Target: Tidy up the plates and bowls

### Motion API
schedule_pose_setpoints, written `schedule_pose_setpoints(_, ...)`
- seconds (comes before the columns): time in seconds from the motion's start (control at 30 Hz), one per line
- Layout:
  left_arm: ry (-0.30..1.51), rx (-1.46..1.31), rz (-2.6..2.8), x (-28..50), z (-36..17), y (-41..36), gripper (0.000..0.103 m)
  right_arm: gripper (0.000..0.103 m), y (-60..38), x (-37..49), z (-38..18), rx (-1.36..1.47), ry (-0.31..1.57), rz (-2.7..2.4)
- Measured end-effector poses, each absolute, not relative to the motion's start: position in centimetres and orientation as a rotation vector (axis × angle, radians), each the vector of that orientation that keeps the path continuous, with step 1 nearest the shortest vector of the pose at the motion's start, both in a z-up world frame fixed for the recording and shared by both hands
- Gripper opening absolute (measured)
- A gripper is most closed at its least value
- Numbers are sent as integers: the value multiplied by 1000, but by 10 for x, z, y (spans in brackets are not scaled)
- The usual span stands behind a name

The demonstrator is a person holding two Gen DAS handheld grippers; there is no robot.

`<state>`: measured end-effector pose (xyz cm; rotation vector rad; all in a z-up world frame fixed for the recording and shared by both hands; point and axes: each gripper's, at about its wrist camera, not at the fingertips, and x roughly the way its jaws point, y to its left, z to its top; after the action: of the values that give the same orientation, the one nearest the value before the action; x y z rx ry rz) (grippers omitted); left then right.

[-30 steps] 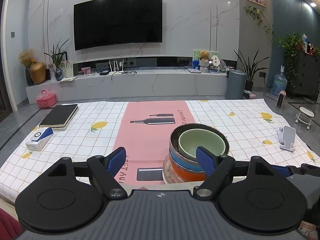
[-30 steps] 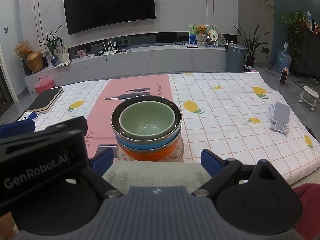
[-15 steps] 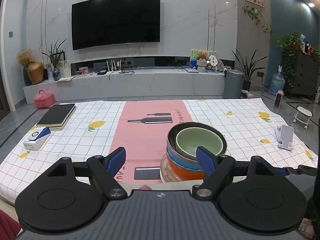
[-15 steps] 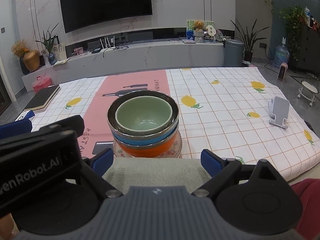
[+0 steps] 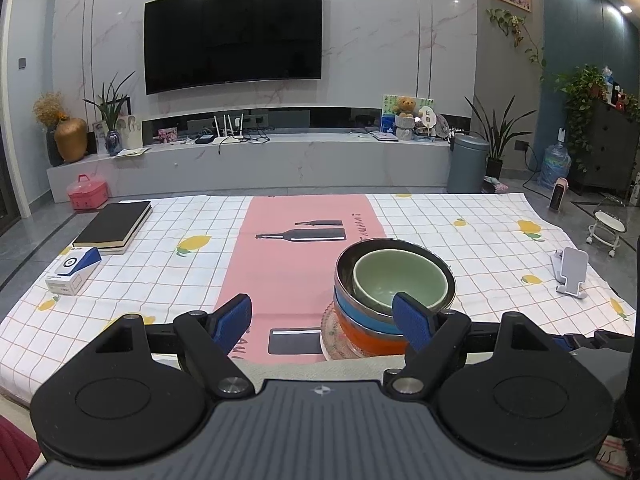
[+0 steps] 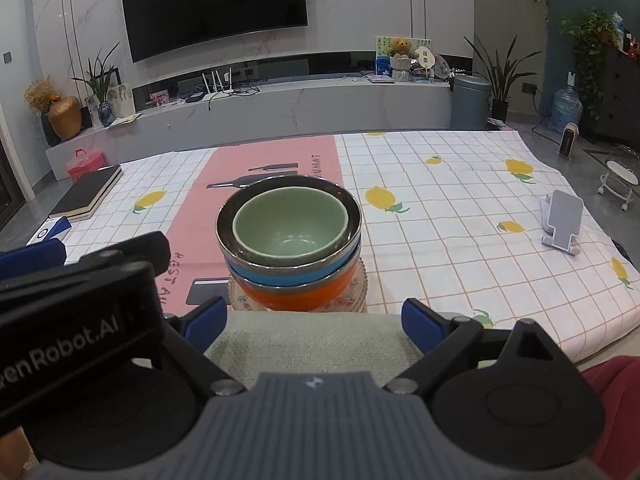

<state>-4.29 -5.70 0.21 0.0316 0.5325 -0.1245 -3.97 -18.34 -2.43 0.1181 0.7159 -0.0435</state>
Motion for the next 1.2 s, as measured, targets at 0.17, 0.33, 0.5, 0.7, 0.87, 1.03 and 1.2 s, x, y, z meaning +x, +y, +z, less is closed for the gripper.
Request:
schedule_pose_setpoints(0.17,534,33,-123,-43,2,-57,94,92,-184,-40,-26,119,718,-42)
schedule_pose_setpoints(0.33,528,41,-111,-44,0,-57,94,92,-185,-40,-28,123,723,-38)
schedule_pose_setpoints(0.5,529,42,-108,-45,-2,-57,94,92,-185,-39,-29,124,729,-33)
schedule_pose_setpoints(0.7,531,45,-103,-46,-4,-56,94,92,-185,-38,-30,124,735,-30)
schedule_pose_setpoints(0.87,526,46,-110,-45,-3,-57,94,92,-185,-38,-30,125,736,-30)
schedule_pose_setpoints(1.03,527,47,-116,-46,-3,-58,94,92,-186,-36,-32,126,743,-28)
schedule_pose_setpoints(1.2,522,52,-120,-47,-2,-59,94,92,-186,-36,-32,125,745,-27)
